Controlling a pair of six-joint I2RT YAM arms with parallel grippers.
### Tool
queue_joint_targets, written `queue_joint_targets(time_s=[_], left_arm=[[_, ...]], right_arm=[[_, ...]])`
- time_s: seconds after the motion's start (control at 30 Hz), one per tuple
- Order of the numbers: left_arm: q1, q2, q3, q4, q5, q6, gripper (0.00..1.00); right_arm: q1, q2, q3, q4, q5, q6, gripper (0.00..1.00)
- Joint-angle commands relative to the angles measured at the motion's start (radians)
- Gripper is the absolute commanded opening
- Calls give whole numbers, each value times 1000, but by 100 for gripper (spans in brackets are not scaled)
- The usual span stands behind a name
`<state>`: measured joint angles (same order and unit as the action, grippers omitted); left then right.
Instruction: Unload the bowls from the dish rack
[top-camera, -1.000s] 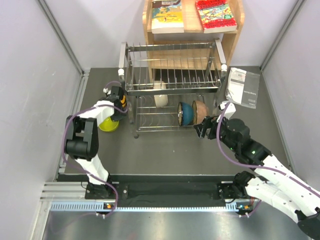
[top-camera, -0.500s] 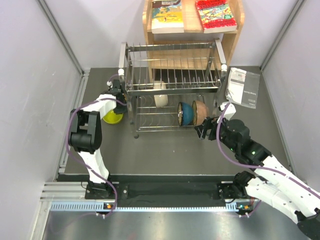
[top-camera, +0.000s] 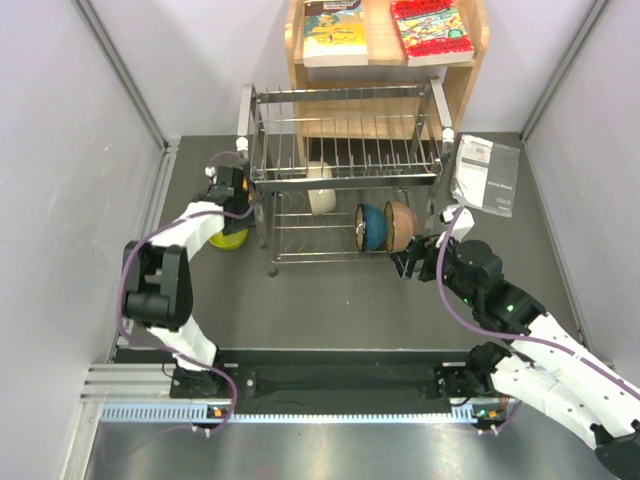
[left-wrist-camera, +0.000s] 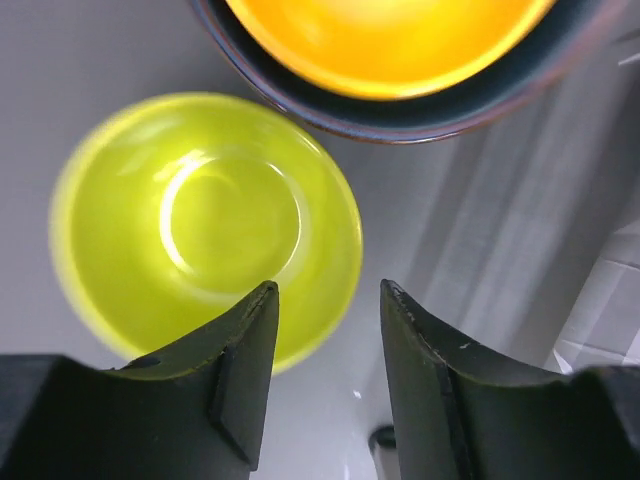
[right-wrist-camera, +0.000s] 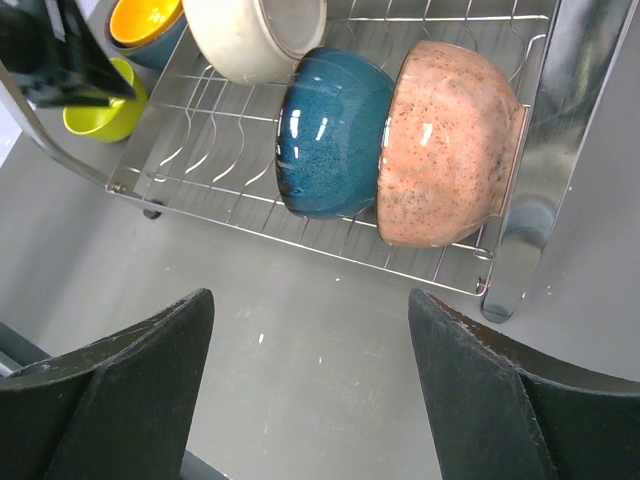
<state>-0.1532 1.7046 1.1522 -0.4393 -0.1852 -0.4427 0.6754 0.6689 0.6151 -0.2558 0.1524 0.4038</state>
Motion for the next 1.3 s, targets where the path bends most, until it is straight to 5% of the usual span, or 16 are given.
queue_joint_targets(time_s=[0.0,0.3,0.47,0.67,0.87,1.27], left_arm=[[-2,-184,-5,70,-51,-10,51],[1,-512,-98,30,-180,-85,51],[0,-863,-314,134,-76,-44,50],[-2,-1071,-344,59,94,22,44],[-3,-1001,-364,54,446,85,45],[-89,-1019,-459,90,736,111,49]], right_arm=[[-10,-19,2,7,-11,9,78],[-10,-40,-2,7,-20,24,78],[-8,-49,-5,32,-34,32,79],[-11,-14,11,41,-14,6,79],[-13,27,21,67,15,45,79],[-14,93,38,82,1,56,79]])
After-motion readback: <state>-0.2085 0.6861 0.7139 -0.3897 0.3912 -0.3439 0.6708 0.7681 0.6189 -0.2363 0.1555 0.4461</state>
